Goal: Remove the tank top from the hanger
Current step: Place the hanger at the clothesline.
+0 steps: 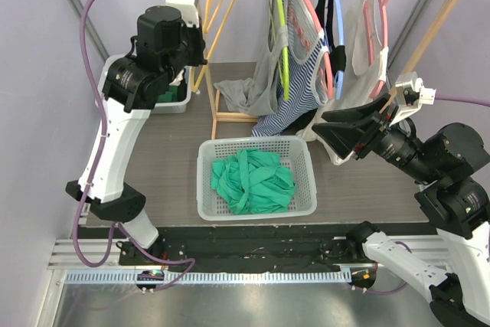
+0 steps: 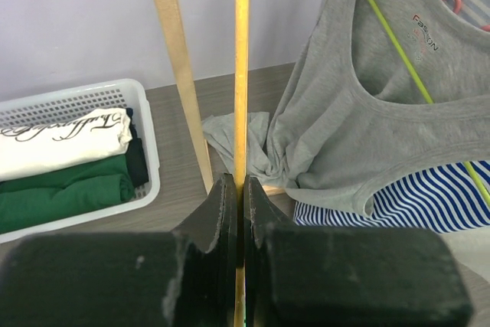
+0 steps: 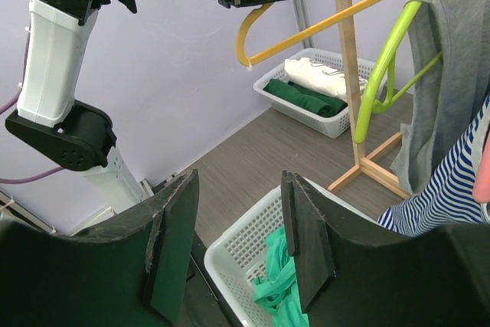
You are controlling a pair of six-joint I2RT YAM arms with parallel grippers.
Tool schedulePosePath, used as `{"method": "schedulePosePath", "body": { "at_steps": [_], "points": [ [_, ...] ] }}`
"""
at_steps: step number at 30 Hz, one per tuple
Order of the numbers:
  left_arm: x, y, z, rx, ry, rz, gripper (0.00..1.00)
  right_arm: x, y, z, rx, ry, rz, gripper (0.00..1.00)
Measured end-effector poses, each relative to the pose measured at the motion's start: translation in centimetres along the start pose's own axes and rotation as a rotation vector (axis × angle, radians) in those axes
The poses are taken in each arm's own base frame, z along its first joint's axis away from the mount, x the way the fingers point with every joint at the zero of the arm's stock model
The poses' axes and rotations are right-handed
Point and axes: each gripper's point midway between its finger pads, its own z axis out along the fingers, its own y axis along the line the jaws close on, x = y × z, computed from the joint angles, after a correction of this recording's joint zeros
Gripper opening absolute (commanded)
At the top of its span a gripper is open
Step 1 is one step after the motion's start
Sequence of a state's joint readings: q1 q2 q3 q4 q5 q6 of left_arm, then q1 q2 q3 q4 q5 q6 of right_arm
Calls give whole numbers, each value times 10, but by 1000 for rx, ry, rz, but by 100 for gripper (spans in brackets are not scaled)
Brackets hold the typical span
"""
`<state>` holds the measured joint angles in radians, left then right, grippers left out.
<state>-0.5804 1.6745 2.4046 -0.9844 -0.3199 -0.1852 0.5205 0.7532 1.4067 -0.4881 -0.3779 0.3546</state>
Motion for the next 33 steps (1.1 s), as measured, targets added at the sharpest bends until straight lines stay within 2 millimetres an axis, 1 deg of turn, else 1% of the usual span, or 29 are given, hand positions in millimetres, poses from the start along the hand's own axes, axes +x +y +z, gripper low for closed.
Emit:
{"method": "schedulePosePath", "body": {
  "at_steps": [8, 23, 27, 30, 31, 32, 33],
  "points": [
    [6, -6, 5, 26, 21, 4, 0, 2, -1, -2, 4, -2, 0, 55],
    [25, -2, 17, -8, 67, 26, 0, 1, 0, -2, 6, -5, 10, 55],
    [27, -1, 20, -19, 68, 29, 0, -3, -2, 1, 18, -11, 14, 55],
    [30, 0, 21, -24, 71, 32, 1, -11, -9, 10, 48, -16, 18, 55],
    [30, 0, 22, -27, 71, 33, 7, -14, -11, 14, 60, -17, 19, 55],
    [31, 1, 22, -28, 71, 34, 20, -19, -14, 19, 75, -21, 20, 55],
    [31, 1, 21, -27, 70, 35, 37, -24, -18, 26, 90, -22, 21, 55]
  ]
}}
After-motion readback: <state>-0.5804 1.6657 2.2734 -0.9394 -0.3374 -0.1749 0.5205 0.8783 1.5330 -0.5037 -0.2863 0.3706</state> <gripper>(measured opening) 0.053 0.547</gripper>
